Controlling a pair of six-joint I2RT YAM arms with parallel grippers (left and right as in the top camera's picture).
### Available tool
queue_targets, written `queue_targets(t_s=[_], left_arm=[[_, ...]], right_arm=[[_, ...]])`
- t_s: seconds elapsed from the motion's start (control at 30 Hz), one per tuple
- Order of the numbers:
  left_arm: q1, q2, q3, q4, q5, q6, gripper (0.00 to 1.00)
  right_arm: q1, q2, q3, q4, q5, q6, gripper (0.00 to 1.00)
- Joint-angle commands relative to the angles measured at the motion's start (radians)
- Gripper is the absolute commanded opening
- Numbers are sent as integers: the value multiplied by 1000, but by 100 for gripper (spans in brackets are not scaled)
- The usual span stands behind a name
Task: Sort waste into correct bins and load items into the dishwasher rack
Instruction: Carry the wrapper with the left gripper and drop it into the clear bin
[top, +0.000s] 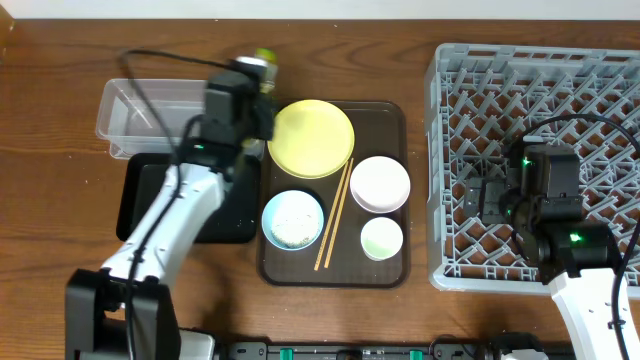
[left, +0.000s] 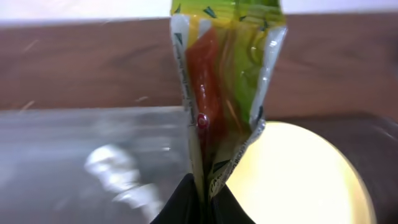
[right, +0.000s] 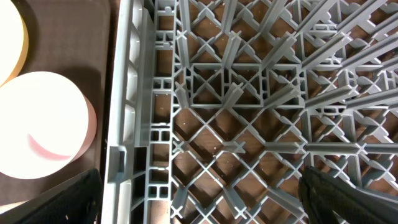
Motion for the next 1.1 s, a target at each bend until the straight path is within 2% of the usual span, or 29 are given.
queue_targets(t_s=[0.0, 0.03, 0.07, 0.13, 0.2, 0.3, 0.4, 0.57, 0.7, 1.07], left_arm=[[73, 16, -2, -2, -59, -246, 13], [87, 18, -1, -2, -59, -277, 17], [100, 20, -1, -2, -59, -308, 27], [120, 21, -1, -2, -59, -343, 41], [130, 21, -1, -2, -59, -344, 46], [130, 20, -1, -2, -59, -344, 68], [130, 13, -1, -2, -47, -330, 78], [127, -24, -1, -14, -44, -319, 86], [84, -86, -1, -97, -44, -261, 88], [-240, -117, -2, -554, -43, -243, 94]], right_arm=[[-14, -8, 22, 0, -1, 12, 99], [-14, -8, 22, 0, -1, 12, 99], [-14, -8, 22, 0, -1, 12, 99], [-14, -8, 22, -1, -1, 12, 99], [-14, -8, 22, -1, -1, 12, 99], [-14, -8, 22, -1, -1, 12, 99], [-14, -8, 22, -1, -1, 12, 99], [-14, -8, 22, -1, -1, 12, 99], [-14, -8, 22, 0, -1, 12, 99], [-14, -8, 22, 0, -1, 12, 99]])
